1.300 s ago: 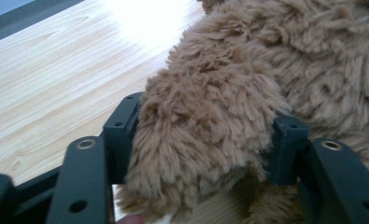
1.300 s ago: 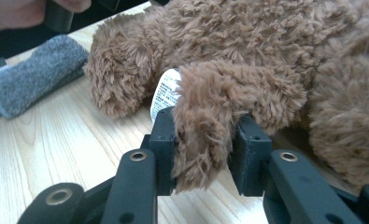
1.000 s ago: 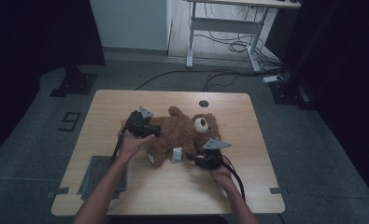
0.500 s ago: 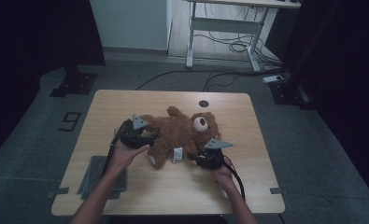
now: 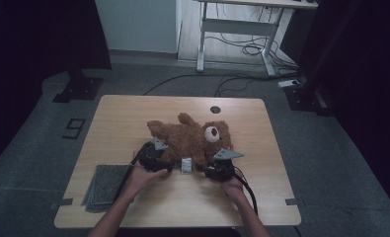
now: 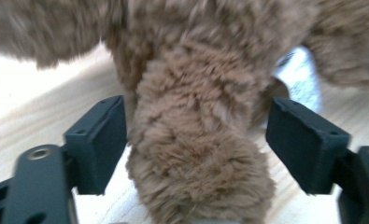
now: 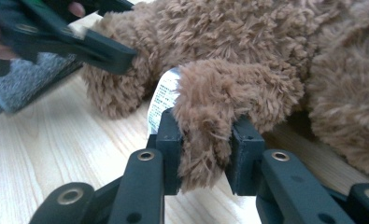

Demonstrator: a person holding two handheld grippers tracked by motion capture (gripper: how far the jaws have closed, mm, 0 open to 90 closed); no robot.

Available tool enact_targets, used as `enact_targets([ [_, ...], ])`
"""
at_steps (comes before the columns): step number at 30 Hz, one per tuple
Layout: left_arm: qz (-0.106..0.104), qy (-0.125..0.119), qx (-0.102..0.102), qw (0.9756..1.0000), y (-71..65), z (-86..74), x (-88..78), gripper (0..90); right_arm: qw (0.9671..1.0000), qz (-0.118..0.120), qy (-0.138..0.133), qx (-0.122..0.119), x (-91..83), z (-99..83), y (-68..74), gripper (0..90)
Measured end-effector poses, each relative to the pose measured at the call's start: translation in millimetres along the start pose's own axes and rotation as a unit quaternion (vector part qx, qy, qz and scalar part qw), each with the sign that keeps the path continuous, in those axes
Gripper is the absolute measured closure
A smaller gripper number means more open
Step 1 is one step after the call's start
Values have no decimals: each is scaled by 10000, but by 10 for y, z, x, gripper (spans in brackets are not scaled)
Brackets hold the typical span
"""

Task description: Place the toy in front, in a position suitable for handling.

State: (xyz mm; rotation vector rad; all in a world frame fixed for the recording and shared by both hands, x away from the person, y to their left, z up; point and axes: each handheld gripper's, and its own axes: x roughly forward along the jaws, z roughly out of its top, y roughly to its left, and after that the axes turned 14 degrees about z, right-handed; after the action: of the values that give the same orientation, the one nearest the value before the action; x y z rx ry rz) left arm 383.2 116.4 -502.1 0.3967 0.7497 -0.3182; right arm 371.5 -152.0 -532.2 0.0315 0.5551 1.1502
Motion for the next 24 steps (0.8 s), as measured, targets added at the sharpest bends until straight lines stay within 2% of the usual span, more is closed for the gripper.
enact_targets([
  [1,-9,72,-78,9999,8,-33,48,317,10000,21,61,-60,2,-3,15,659],
  [2,-46,108,-110,9999,20,-49,69,338,9999,12,91,-86,-2,-3,17,634],
  [5,-156,98,-219,9996,45,-72,86,361,9998,-46,129,-108,-40,-6,17,547],
  [6,-120,73,-175,9997,42,-77,84,395,9997,-186,63,-110,-132,-13,2,463],
  [8,-85,46,-141,9999,35,-81,80,407,9996,-238,43,-114,-169,-16,-7,434],
  [9,-60,25,-90,9999,27,-86,77,438,9992,-385,-116,-54,-297,-26,-48,389],
  [10,-56,20,-83,9999,24,-88,75,438,9992,-385,-116,-54,-297,-26,-48,389],
  [11,-59,4,-74,10000,28,-96,69,446,9984,-510,-230,21,-404,-27,-87,356],
  [13,-63,0,-71,10000,33,-102,66,448,9980,-570,-271,34,-436,-27,-103,348],
  [16,-58,3,-32,10000,44,-110,60,456,9956,-846,-391,74,-532,-32,-185,324],
  [18,-32,34,-19,10000,72,-119,64,464,9932,-1014,-526,213,-590,-48,-282,314],
  [20,-34,42,-42,10000,87,-123,67,466,9926,-1060,-542,228,-602,-52,-304,309],
  [21,-99,59,-112,9999,107,-129,76,466,9910,-1144,-608,338,-626,-66,-367,291],
  [24,-102,65,-118,9999,106,-128,78,465,9900,-1250,-548,364,-619,-67,-404,262],
])
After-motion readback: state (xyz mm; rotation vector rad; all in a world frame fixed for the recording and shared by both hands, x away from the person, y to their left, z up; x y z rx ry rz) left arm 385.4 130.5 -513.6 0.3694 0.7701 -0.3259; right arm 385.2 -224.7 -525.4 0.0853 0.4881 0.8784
